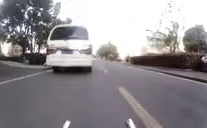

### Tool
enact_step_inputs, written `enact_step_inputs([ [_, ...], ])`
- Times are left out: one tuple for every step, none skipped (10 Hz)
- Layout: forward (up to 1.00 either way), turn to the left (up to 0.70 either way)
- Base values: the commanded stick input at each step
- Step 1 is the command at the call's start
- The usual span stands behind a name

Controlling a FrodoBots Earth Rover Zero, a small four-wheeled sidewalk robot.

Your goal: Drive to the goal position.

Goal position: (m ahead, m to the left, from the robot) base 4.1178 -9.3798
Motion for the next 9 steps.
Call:
enact_step_inputs([
  [0.70, 0.00],
  [0.70, -0.09],
  [0.70, -0.14],
  [0.70, -0.14],
  [0.70, -0.14],
  [0.70, -0.14],
  [0.70, -0.14],
  [0.70, -0.14],
  [0.70, -0.14],
])
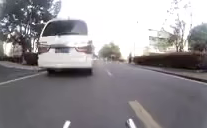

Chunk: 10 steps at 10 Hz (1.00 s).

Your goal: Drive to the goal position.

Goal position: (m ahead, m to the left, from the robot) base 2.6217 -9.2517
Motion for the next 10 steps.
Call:
enact_step_inputs([
  [0.70, -0.14],
  [0.70, -0.14],
  [0.70, -0.14],
  [0.70, -0.14],
  [0.70, -0.14],
  [0.70, -0.14],
  [0.70, -0.14],
  [0.70, -0.14],
  [0.70, -0.14],
  [0.70, -0.13],
])
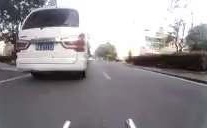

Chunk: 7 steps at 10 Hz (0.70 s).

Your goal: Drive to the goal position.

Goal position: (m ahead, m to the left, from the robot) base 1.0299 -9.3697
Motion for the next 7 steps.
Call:
enact_step_inputs([
  [0.70, -0.11],
  [0.70, 0.00],
  [0.70, 0.00],
  [0.70, 0.00],
  [0.70, 0.00],
  [0.70, 0.00],
  [0.70, 0.00],
])
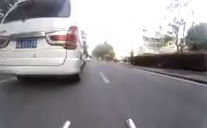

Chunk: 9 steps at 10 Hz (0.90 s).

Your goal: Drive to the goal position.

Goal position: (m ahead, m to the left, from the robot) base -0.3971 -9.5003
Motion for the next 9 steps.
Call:
enact_step_inputs([
  [0.70, 0.00],
  [0.70, 0.00],
  [0.70, 0.00],
  [0.70, -0.10],
  [0.70, -0.13],
  [0.70, -0.14],
  [0.70, -0.14],
  [0.70, -0.14],
  [0.70, -0.14],
])
